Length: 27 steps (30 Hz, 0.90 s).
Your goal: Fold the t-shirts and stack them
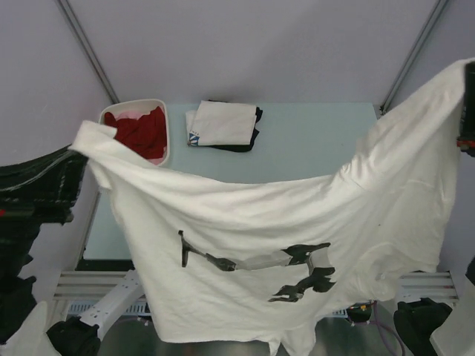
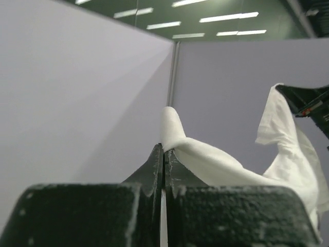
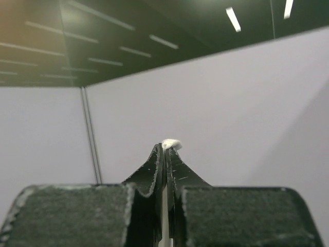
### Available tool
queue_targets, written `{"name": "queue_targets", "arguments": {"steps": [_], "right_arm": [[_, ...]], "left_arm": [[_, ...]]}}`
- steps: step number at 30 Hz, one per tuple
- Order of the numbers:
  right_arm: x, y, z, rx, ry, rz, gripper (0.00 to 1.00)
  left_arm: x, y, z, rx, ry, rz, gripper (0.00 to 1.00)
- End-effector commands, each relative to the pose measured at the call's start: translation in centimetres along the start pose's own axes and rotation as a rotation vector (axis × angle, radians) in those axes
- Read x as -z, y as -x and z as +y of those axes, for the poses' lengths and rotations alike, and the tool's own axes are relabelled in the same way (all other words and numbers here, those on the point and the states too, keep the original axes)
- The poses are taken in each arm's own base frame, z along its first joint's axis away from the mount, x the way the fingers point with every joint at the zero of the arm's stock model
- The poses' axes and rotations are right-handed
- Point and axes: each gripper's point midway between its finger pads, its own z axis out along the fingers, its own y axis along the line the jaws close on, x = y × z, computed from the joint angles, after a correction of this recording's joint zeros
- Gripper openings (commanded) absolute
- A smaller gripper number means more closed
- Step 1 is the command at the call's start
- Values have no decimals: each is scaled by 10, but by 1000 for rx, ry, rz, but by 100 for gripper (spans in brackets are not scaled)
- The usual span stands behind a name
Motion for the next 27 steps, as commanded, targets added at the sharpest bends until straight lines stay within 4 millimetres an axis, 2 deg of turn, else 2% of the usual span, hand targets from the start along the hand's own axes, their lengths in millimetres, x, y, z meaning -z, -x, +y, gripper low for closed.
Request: {"name": "queue_targets", "arguments": {"steps": [1, 2, 3, 4, 5, 6, 7, 8, 9, 10, 11, 12, 13, 16, 17, 18, 20, 22, 24, 25, 27], "right_arm": [[-27, -110, -46, -55, -122, 223, 0], [-26, -119, -52, -54, -137, 220, 0], [-21, -160, -70, -59, -190, 291, 0], [-17, -181, -80, -58, -224, 323, 0], [-15, -198, -89, -56, -254, 347, 0], [-4, -239, -111, -49, -329, 422, 0], [3, -261, -122, -49, -372, 461, 0], [7, -287, -136, -44, -412, 499, 0], [26, -329, -154, -41, -475, 585, 0], [34, -350, -164, -46, -514, 622, 0], [41, -369, -177, -50, -553, 652, 0], [51, -403, -192, -53, -595, 715, 0], [64, -426, -202, -49, -624, 761, 0], [81, -480, -233, -20, -709, 837, 0], [81, -488, -242, -13, -725, 834, 0], [89, -508, -253, 3, -752, 867, 0], [87, -521, -264, 23, -764, 858, 0], [94, -543, -277, 34, -778, 882, 0], [89, -553, -287, 37, -778, 857, 0], [94, -567, -292, 33, -788, 879, 0], [90, -573, -298, 36, -791, 871, 0]], "left_arm": [[-33, -99, 68, 52, 166, 207, 0], [-30, -136, 84, 74, 202, 261, 0], [-28, -156, 97, 86, 246, 284, 0], [-25, -178, 107, 104, 271, 317, 0], [-16, -224, 124, 145, 316, 386, 0], [-10, -248, 136, 169, 365, 418, 0], [8, -298, 154, 209, 428, 508, 0], [15, -318, 164, 226, 473, 527, 0], [25, -338, 177, 242, 542, 549, 0], [46, -378, 190, 271, 613, 623, 0], [55, -393, 198, 290, 662, 640, 0], [65, -409, 206, 301, 715, 666, 0], [81, -435, 217, 314, 780, 712, 0], [105, -471, 236, 322, 903, 786, 0], [109, -478, 240, 323, 930, 798, 0], [111, -483, 243, 316, 943, 810, 0], [117, -496, 254, 301, 988, 840, 0], [115, -506, 263, 289, 1005, 865, 0], [112, -512, 269, 288, 1008, 876, 0], [108, -517, 275, 286, 1018, 885, 0], [108, -527, 283, 285, 1039, 907, 0]]}}
